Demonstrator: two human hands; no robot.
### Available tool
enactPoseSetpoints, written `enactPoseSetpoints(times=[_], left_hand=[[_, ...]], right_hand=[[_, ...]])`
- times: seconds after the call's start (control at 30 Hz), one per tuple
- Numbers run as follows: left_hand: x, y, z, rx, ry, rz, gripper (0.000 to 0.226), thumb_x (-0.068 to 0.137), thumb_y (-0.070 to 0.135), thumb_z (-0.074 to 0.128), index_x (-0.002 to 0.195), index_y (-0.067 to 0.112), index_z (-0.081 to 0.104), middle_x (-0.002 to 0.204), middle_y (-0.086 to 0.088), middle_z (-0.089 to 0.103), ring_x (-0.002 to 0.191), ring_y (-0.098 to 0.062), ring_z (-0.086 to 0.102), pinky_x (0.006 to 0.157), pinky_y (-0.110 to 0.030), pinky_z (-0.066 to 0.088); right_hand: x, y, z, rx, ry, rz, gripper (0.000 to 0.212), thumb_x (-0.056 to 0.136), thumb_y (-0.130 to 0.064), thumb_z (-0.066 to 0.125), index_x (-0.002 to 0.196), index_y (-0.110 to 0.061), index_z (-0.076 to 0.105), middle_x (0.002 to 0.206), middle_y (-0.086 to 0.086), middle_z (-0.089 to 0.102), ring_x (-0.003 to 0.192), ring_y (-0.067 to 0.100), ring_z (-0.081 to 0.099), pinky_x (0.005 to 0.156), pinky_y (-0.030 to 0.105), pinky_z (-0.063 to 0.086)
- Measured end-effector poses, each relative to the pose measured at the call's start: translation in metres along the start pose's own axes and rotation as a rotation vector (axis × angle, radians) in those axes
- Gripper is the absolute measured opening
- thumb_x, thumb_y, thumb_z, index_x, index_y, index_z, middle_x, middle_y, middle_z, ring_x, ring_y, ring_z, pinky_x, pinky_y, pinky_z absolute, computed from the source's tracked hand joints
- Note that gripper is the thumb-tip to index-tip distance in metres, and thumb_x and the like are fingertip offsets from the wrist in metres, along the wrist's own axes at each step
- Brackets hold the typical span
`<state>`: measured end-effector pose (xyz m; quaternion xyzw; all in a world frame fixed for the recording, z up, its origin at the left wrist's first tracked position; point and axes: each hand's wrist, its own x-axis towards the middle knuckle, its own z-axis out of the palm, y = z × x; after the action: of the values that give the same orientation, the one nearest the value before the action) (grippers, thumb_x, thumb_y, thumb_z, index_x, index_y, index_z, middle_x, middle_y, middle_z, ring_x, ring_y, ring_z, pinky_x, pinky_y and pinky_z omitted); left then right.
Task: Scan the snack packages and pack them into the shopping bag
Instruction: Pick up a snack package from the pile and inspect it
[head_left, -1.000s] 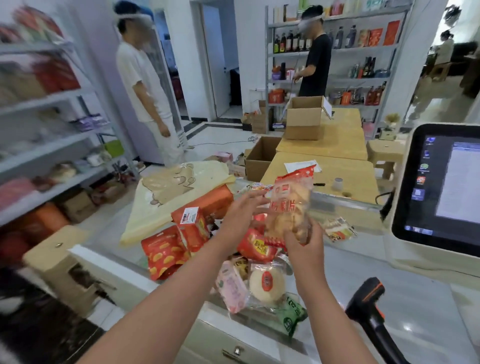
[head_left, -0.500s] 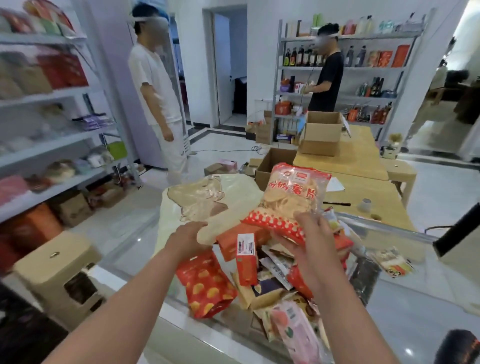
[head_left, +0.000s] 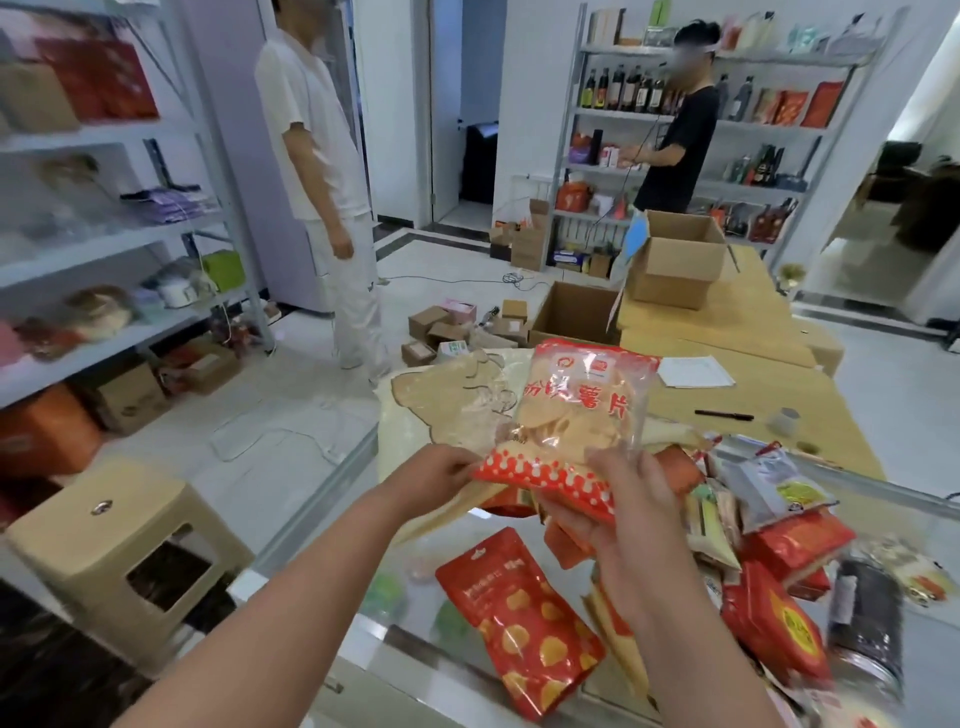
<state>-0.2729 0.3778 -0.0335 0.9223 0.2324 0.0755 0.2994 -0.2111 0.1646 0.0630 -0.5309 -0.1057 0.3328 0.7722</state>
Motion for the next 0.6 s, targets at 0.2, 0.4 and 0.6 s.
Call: enactPoseSetpoints(times=[0.2, 0.4, 0.6], left_hand=[[0.01, -0.003, -0.029, -0.245, 0.117, -0.128, 0.028, 0.1, 0.027, 0.049, 0.111, 0.014, 0.071, 0.097, 0.001, 0.068, 0.086, -0.016, 0.06, 0.066, -0.017, 0.044], [0.02, 0.013, -0.059, -0.389, 0.416, -0.116, 0.041, 0.1, 0.036, 0.046, 0.079, 0.006, 0.064, 0.076, 0.0, 0.056, 0.072, -0.017, 0.05, 0.065, -0.027, 0.039], [0.004, 0.041, -0.077, -0.399, 0.395, 0.049, 0.03, 0.1, 0.035, 0.047, 0.122, 0.028, 0.066, 0.105, 0.027, 0.059, 0.109, 0.009, 0.045, 0.075, -0.02, 0.046]], right_hand=[[-0.009, 0.022, 0.015, -0.055, -0.012, 0.073, 0.025, 0.091, -0.012, 0.058, 0.113, -0.022, 0.054, 0.101, 0.003, 0.066, 0.074, 0.014, 0.072, 0.075, 0.044, 0.059], [-0.014, 0.055, 0.022, -0.153, -0.018, 0.232, 0.03, 0.089, -0.014, 0.057, 0.117, -0.019, 0.05, 0.102, 0.007, 0.064, 0.084, 0.021, 0.068, 0.077, 0.048, 0.058], [0.001, 0.071, 0.043, -0.09, 0.001, 0.317, 0.035, 0.091, -0.018, 0.055, 0.124, -0.016, 0.046, 0.099, 0.009, 0.063, 0.082, 0.023, 0.066, 0.076, 0.042, 0.058]])
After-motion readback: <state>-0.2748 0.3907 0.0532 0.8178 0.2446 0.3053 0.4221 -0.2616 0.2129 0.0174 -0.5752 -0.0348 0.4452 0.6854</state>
